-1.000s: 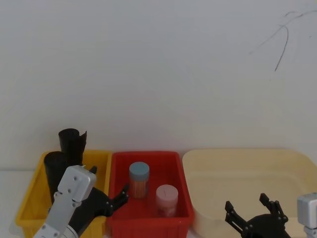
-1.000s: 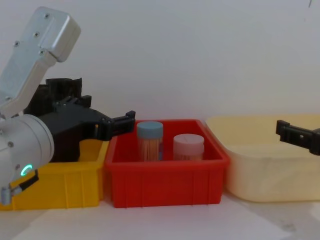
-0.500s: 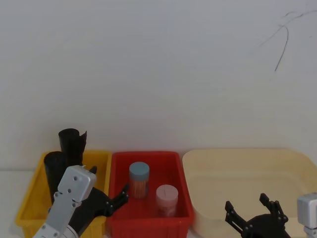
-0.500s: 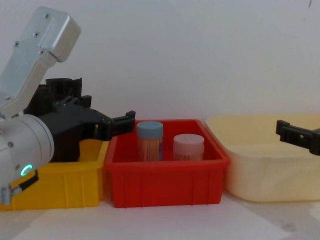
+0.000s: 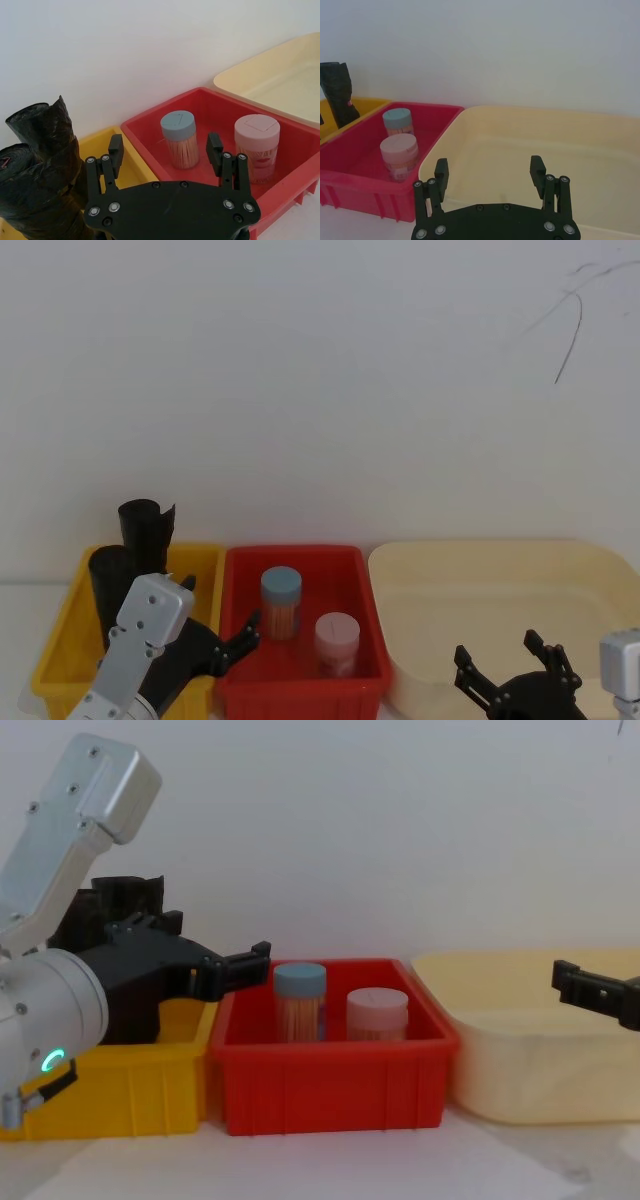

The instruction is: Pick up the garbage bag with the one hand and transfer it to the other hand.

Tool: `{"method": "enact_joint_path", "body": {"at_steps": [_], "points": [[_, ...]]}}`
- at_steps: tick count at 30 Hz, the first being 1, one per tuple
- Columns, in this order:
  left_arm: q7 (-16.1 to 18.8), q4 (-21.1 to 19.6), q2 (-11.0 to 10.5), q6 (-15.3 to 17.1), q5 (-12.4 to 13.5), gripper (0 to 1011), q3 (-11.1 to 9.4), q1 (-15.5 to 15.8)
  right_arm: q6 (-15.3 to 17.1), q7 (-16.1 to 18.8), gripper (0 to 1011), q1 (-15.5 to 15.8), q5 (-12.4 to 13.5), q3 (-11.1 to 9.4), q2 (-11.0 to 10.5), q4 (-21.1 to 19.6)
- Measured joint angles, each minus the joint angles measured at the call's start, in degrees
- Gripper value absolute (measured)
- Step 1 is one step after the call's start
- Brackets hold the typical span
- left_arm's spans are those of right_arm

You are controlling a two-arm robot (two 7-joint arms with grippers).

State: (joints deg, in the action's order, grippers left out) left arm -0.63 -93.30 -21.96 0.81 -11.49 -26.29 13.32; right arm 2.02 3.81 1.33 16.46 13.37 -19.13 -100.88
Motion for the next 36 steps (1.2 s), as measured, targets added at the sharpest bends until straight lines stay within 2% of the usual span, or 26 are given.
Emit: {"method": "enact_joint_path", "body": {"at_steps": [36], "points": [[-0.4, -0.3, 0.3, 0.3, 0.5, 1002, 0.2, -0.3, 0.0, 0.0, 1004, 0.0, 0.0, 0.0, 0.0, 0.0]]}}
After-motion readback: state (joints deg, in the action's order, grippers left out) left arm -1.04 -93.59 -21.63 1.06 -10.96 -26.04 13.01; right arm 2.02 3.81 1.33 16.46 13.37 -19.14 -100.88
